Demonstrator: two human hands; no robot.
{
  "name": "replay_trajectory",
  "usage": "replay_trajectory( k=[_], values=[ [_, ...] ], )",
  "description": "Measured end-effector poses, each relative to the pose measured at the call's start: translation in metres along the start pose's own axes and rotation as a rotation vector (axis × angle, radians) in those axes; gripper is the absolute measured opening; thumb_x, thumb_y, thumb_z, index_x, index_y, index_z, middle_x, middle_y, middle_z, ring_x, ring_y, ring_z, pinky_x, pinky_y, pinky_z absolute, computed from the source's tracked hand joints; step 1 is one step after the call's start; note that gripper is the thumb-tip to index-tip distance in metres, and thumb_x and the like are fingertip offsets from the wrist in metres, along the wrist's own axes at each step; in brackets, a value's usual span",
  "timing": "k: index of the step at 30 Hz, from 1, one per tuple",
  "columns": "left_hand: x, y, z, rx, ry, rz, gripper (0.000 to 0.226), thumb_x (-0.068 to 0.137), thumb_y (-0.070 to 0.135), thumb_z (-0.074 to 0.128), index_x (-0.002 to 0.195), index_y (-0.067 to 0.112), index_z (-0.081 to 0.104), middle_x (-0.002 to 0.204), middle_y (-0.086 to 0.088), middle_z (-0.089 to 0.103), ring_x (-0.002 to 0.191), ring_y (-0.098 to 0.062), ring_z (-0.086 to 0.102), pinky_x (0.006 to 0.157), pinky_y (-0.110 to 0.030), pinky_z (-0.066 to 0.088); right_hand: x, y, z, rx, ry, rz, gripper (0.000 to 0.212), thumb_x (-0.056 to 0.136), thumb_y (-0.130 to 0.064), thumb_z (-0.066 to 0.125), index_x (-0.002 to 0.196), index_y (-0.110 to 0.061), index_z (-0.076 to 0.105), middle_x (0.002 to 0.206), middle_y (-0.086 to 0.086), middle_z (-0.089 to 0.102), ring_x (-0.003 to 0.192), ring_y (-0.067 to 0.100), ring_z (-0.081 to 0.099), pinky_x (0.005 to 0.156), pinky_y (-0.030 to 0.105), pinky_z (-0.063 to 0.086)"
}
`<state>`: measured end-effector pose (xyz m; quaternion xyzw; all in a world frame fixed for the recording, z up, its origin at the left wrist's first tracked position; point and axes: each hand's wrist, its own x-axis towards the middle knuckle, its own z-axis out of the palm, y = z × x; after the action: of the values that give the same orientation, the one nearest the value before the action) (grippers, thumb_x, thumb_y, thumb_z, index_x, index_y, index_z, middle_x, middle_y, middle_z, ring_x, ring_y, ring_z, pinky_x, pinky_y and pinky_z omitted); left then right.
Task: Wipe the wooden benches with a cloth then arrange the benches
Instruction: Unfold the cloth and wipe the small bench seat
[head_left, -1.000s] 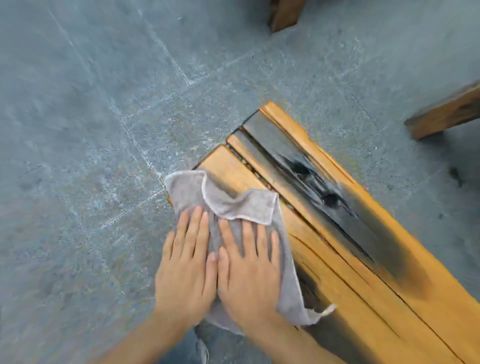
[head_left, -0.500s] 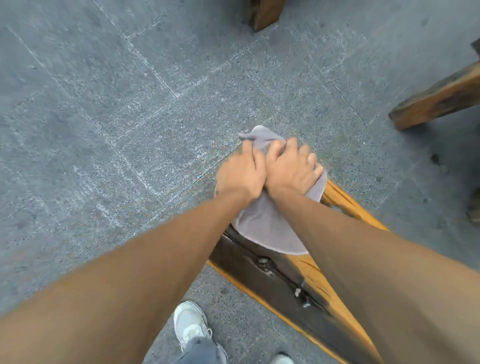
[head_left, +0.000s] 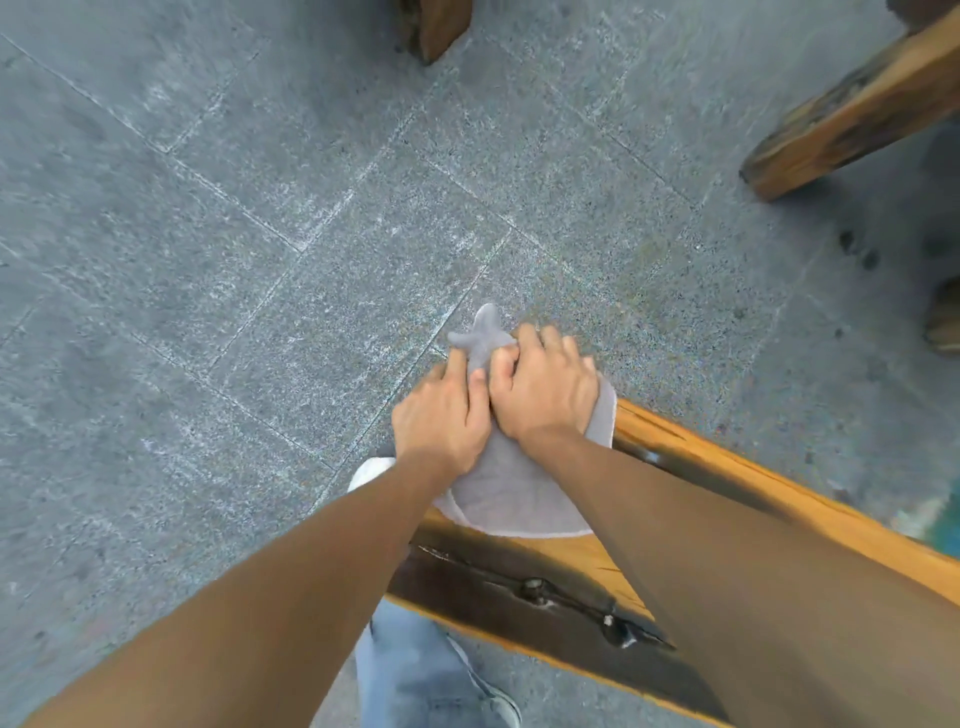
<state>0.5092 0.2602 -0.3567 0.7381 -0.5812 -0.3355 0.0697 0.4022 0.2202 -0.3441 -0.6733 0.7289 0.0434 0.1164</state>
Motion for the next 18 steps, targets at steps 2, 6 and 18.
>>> replay_trajectory(
  k=[2,6,18],
  values=[
    [0.009,-0.001,-0.002,-0.08,-0.087,-0.02,0.043,0.102,0.047,0.017,0.122,0.021,0.045,0.118,-0.01,0.059,0.109,-0.036,0.061,0.087,-0.044,0.048,0.009,0.001,-0.001,0.002,-0.035,-0.053,0.044,0.086,-0.04,0.026,0.096,-0.019,0.063,0.101,0.007,0.067,0.099,0.031,0.059,0.082,0.042,0.041],
    [0.027,0.0,-0.009,-0.32,-0.215,-0.142,0.064,0.089,0.062,0.009,0.131,0.027,0.041,0.128,-0.005,0.05,0.117,-0.027,0.052,0.102,-0.048,0.042,0.014,0.003,0.0,0.064,-0.053,-0.088,0.04,0.088,-0.041,0.029,0.094,-0.02,0.063,0.097,0.005,0.065,0.096,0.03,0.061,0.079,0.043,0.046],
    [0.07,-0.013,-0.09,-0.79,-0.389,-0.793,0.067,0.078,0.029,0.079,0.134,0.015,0.044,0.119,-0.012,0.063,0.099,-0.027,0.066,0.084,-0.038,0.058,0.044,-0.021,-0.013,0.319,-0.222,0.551,0.053,0.101,-0.051,0.033,0.144,-0.024,0.047,0.142,0.008,0.051,0.13,0.028,0.049,0.103,0.042,0.04]
  ],
)
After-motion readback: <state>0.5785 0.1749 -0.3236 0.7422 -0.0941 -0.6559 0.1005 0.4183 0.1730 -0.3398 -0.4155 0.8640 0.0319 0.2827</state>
